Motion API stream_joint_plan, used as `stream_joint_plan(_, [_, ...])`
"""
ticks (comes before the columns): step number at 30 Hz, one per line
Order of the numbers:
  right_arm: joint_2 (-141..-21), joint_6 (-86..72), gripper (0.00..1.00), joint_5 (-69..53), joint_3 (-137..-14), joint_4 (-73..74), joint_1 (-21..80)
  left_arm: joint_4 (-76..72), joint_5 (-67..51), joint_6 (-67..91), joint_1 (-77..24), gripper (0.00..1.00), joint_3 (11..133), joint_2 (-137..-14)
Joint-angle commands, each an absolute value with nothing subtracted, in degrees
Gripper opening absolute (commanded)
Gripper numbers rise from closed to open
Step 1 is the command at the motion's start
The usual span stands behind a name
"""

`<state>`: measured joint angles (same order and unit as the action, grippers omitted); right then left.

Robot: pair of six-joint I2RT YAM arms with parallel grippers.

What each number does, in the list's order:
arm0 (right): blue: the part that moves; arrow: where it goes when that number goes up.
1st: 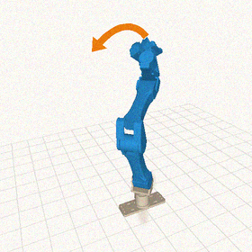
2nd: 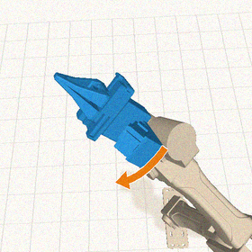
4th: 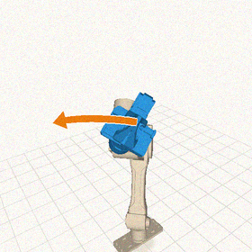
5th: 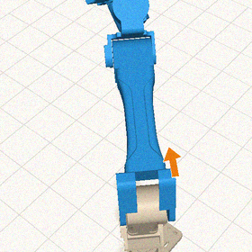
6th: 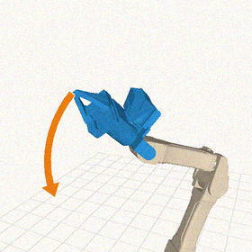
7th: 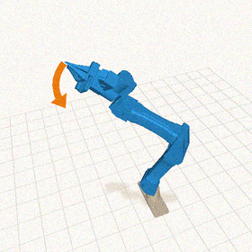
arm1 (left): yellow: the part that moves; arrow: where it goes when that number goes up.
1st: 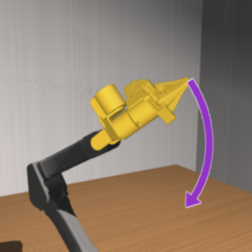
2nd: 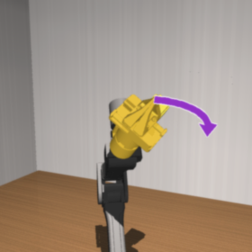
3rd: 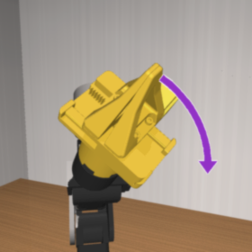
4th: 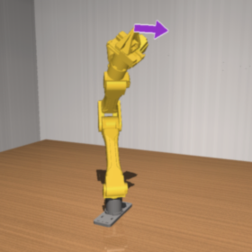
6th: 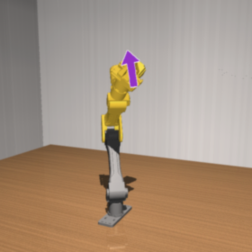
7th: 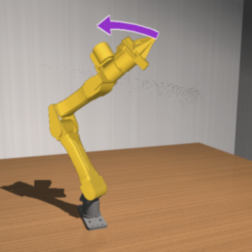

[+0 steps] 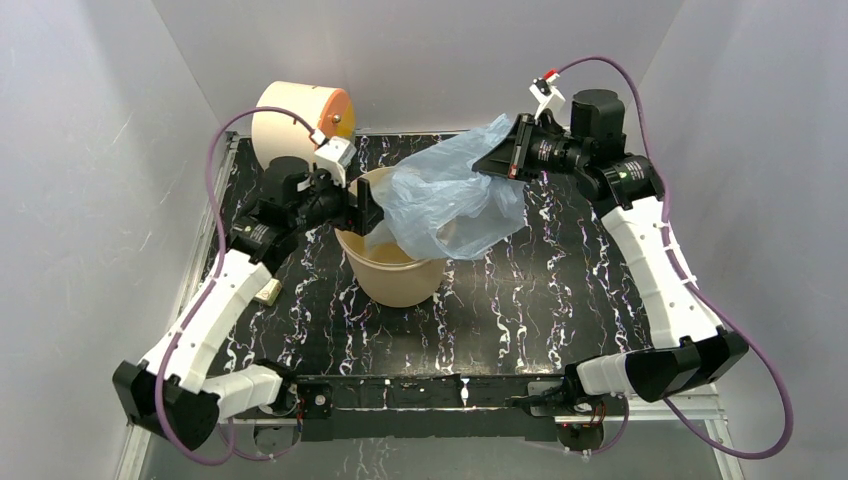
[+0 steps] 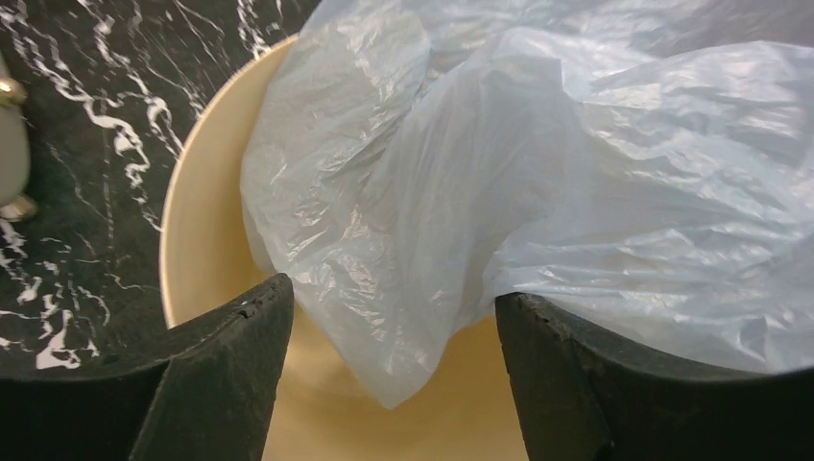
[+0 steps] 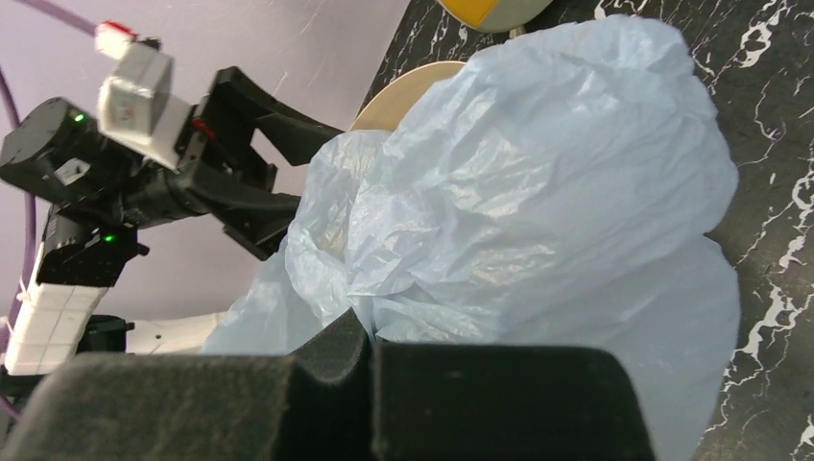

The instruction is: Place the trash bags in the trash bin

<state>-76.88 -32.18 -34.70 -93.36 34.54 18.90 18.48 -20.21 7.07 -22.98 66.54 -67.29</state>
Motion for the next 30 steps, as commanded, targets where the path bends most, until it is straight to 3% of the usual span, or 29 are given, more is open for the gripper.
stream_joint_plan(1, [-77.26, -33.43, 0.00, -36.21, -97.47, 30.30, 19.64, 19.84, -16.17, 7.43, -22.62, 0.76, 68.32, -62.66])
stream_joint_plan(12, [-78.07, -33.27, 0.00, -34.59, -98.00, 30.77, 19.78, 23.50, -15.02, 5.54, -22.52, 0.80, 72.20, -59.68])
stream_joint_plan(21, [-79.18, -34.88, 0.00, -35.91, -97.63, 28.58, 20.25, 23.66, -39.94, 2.07, -22.44, 0.84, 71.20, -57.44])
stream_joint_plan(26, [-79.73, -35.07, 0.00, -36.69, -97.73, 28.36, 20.85, 19.53, -45.65, 1.08, -22.46, 0.84, 69.16, -58.48])
stream_joint_plan(30, [-80.74, -35.07, 0.00, -38.15, -98.26, 28.40, 22.01, 13.12, -42.75, 2.60, -22.54, 0.82, 68.29, -61.39])
